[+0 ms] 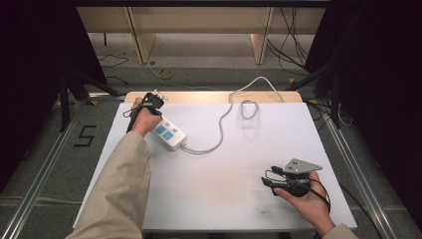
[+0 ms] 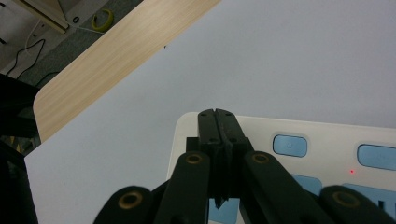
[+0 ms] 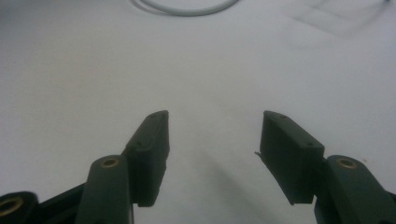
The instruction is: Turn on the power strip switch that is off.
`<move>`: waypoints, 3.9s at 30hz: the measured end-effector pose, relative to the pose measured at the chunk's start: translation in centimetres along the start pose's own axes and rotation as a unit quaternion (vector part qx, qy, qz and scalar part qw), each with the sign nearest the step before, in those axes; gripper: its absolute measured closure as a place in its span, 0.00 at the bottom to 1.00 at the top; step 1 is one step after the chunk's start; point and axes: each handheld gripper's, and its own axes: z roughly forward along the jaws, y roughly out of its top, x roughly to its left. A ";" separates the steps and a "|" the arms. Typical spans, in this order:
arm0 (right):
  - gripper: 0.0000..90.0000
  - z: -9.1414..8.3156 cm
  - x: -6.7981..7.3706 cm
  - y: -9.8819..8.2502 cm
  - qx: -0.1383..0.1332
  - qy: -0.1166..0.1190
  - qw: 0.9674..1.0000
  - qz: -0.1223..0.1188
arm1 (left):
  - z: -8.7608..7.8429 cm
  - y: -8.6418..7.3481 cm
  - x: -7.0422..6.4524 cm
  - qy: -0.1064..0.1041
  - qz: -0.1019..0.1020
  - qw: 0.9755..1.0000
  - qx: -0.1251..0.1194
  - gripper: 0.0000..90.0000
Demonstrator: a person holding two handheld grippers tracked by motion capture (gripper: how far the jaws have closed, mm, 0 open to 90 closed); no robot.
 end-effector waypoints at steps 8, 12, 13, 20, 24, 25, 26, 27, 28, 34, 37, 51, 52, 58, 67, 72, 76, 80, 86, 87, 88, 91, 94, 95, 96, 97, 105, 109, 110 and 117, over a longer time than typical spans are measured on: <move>0.48 0.0 0.0 0.0 -0.001 0.000 1.000 0.000 | 0.5 -0.1 -0.1 0.003 -0.002 1.000 0.004 1.00; 0.48 0.0 0.0 0.0 -0.002 -0.001 1.000 0.001 | 0.8 -0.2 -0.1 0.001 -0.007 1.000 0.008 1.00; 0.48 -0.1 0.0 0.0 -0.002 -0.001 1.000 0.001 | 0.9 -0.2 -0.2 0.001 -0.007 1.000 0.008 1.00; 0.48 -0.1 0.0 0.1 -0.004 -0.001 1.000 0.001 | 1.2 -0.1 -0.4 0.003 0.000 1.000 0.012 1.00; 0.48 -0.1 -0.1 0.0 -0.005 -0.001 1.000 0.001 | 1.4 -0.1 -0.4 0.000 -0.004 1.000 0.012 1.00; 0.48 -0.1 -0.1 0.0 -0.005 -0.002 1.000 0.002 | 1.4 -0.1 -0.4 0.000 -0.004 1.000 0.014 1.00; 0.48 -0.1 -0.1 0.0 -0.005 -0.002 1.000 0.002 | 1.4 -0.1 -0.3 0.000 -0.003 1.000 0.015 1.00; 0.48 -0.1 -0.1 0.0 -0.005 -0.002 1.000 0.002 | 1.4 -0.1 -0.3 0.000 -0.005 1.000 0.014 1.00; 0.48 -0.1 -0.1 0.1 -0.005 -0.002 1.000 0.002 | 1.4 -0.1 -0.3 0.000 -0.004 1.000 0.015 1.00; 0.48 -0.1 0.0 0.1 -0.005 -0.001 1.000 0.001 | 1.4 -0.3 -0.1 -0.002 -0.015 1.000 0.013 1.00; 0.48 -0.1 0.0 0.1 -0.004 -0.001 1.000 0.001 | 1.5 -0.3 -0.1 0.000 -0.010 1.000 0.015 1.00; 0.48 0.0 0.0 0.1 -0.004 0.000 1.000 0.002 | 1.6 -0.1 -0.2 -0.004 -0.014 1.000 0.004 1.00; 0.48 0.0 0.0 0.1 -0.004 0.000 1.000 0.002 | 1.6 -0.1 -0.3 -0.003 -0.008 1.000 0.008 1.00; 0.48 0.0 0.0 0.1 -0.004 0.000 1.000 0.001 | 1.7 -0.1 -0.2 -0.002 -0.008 1.000 0.011 1.00; 0.48 -0.1 0.0 0.1 -0.006 0.000 1.000 0.001 | 1.8 -0.1 -0.2 -0.007 -0.020 1.000 0.012 1.00; 0.48 -0.1 -0.1 0.1 -0.006 0.000 1.000 0.002 | 1.9 -0.1 0.0 -0.012 -0.030 0.999 0.010 1.00; 0.47 -0.1 -0.2 0.1 -0.007 0.001 1.000 0.003 | 1.9 -0.2 0.0 -0.014 -0.030 0.999 0.008 1.00; 0.47 -0.2 -0.2 0.1 -0.008 0.000 1.000 0.003 | 1.9 -0.2 0.1 -0.015 -0.032 0.999 0.011 1.00; 0.47 -0.1 -0.2 0.1 -0.008 0.000 1.000 0.003 | 1.9 -0.1 0.0 -0.012 -0.030 0.999 0.015 1.00; 0.47 -0.1 -0.2 0.1 -0.008 0.000 1.000 0.003 | 1.9 -0.1 0.0 -0.012 -0.029 0.999 0.015 1.00; 0.47 -0.2 -0.2 0.1 -0.008 0.001 1.000 0.004 | 2.0 0.0 0.0 -0.012 -0.028 0.999 0.016 1.00; 0.47 -0.2 -0.2 0.1 -0.008 0.001 1.000 0.004 | 2.1 0.1 -0.1 -0.010 -0.023 0.999 0.021 1.00; 0.47 -0.1 -0.2 0.1 -0.007 0.001 1.000 0.004 | 2.1 0.3 -0.3 0.000 -0.009 1.000 0.030 1.00; 0.47 -0.2 -0.2 0.1 -0.008 0.001 1.000 0.004 | 2.1 0.3 -0.3 0.000 -0.009 1.000 0.030 1.00; 0.47 -0.2 -0.2 0.1 -0.008 0.001 1.000 0.005 | 2.1 0.3 -0.3 -0.001 -0.012 1.000 0.029 1.00; 0.47 -0.2 -0.2 0.1 -0.008 0.001 1.000 0.004 | 2.1 0.3 -0.2 -0.002 -0.017 1.000 0.026 1.00; 0.47 -0.2 -0.2 0.1 -0.007 0.001 1.000 0.004 | 2.1 0.4 -0.3 0.000 -0.014 0.999 0.030 1.00; 0.47 -0.2 -0.2 0.1 -0.007 0.001 1.000 0.004 | 2.1 0.4 -0.3 0.003 -0.011 0.999 0.033 1.00; 0.47 -0.2 -0.2 0.1 -0.007 0.001 1.000 0.003 | 2.1 0.4 -0.3 0.003 -0.012 0.999 0.033 1.00; 0.47 -0.2 -0.3 0.1 -0.006 0.000 1.000 0.004 | 2.1 0.4 -0.2 -0.001 -0.011 0.999 0.031 1.00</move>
